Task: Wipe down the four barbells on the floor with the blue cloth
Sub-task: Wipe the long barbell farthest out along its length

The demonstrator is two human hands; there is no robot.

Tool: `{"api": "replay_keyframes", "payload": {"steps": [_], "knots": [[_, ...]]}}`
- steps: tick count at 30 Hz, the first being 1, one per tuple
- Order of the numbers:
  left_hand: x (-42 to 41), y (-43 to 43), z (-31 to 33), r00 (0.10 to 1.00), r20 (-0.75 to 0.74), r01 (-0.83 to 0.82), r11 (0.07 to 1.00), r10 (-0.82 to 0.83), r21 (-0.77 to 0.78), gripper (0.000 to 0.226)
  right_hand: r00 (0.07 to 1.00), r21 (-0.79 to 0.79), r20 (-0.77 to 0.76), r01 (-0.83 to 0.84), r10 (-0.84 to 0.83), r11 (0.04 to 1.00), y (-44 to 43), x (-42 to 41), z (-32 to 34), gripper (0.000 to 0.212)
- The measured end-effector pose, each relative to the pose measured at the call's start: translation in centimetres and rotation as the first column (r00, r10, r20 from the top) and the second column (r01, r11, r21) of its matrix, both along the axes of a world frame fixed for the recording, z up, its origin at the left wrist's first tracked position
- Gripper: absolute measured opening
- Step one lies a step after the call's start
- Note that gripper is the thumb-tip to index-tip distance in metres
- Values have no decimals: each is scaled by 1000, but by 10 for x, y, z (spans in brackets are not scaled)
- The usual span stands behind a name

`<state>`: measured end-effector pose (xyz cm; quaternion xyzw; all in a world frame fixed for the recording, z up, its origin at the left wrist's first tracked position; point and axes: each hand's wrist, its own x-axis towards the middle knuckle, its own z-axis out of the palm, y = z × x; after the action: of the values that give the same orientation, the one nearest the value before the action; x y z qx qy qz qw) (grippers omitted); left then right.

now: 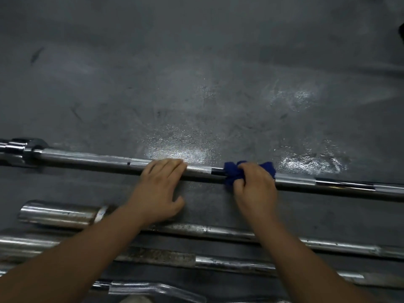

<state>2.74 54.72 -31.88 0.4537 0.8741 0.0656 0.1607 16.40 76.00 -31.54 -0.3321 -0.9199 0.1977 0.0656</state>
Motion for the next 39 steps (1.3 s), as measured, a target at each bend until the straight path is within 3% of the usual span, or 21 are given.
{"api": "replay_keyframes", "payload": {"steps": [5, 8, 10, 12, 16, 18, 20, 23, 27, 30, 34, 36, 39], "knots": [[-4, -3, -4, 998, -13, -61, 997, 62, 45, 63, 998, 23, -24, -54, 54, 998, -58, -35, -11, 22], [3, -18, -5, 999, 15, -51, 998, 51, 21, 57, 956, -3, 23, -291, 291, 957, -107, -50, -10, 31], [7, -25, 0, 999, 24, -44, 999, 44, 1, 61, 917, -1, 46, -397, 397, 918, -93, -38, -10, 34], [9, -29, 3, 999, 24, -41, 999, 41, -17, 67, 934, 23, 86, -350, 347, 937, -58, -8, -13, 37], [10, -26, 6, 995, 19, -94, 996, 94, 1, 61, 991, 120, 130, -43, 27, 992, -42, 25, -15, 39], [15, -21, 6, 995, 32, -98, 995, 99, -7, 59, 990, 111, 121, -88, 75, 990, -78, 9, -20, 40], [21, -19, 2, 999, 20, -46, 999, 47, -12, 66, 967, 70, 84, -248, 242, 966, -100, 0, -22, 44], [23, -28, -4, 1000, -4, 19, 999, -19, -28, 75, 929, 69, 99, -365, 357, 929, -62, 20, -19, 46], [21, -30, -5, 999, 13, 39, 998, -38, -59, 78, 990, 125, 139, -32, 14, 992, 9, 80, -18, 47], [27, -27, -9, 1000, 10, 23, 996, -22, -89, 82, 983, 105, 130, 118, -131, 987, -9, 61, -16, 40], [24, -27, -17, 1000, -16, 16, 996, -17, -90, 83, 971, 48, 63, -234, 231, 971, -98, -15, -11, 33], [19, -26, -19, 1000, -18, 5, 997, -6, -79, 80, 963, -17, 74, -259, 259, 966, -111, -32, -15, 36], [15, -19, -19, 1000, -13, -15, 997, 14, -80, 83, 911, 42, 123, -402, 394, 915, -71, -17, -21, 41]]}}
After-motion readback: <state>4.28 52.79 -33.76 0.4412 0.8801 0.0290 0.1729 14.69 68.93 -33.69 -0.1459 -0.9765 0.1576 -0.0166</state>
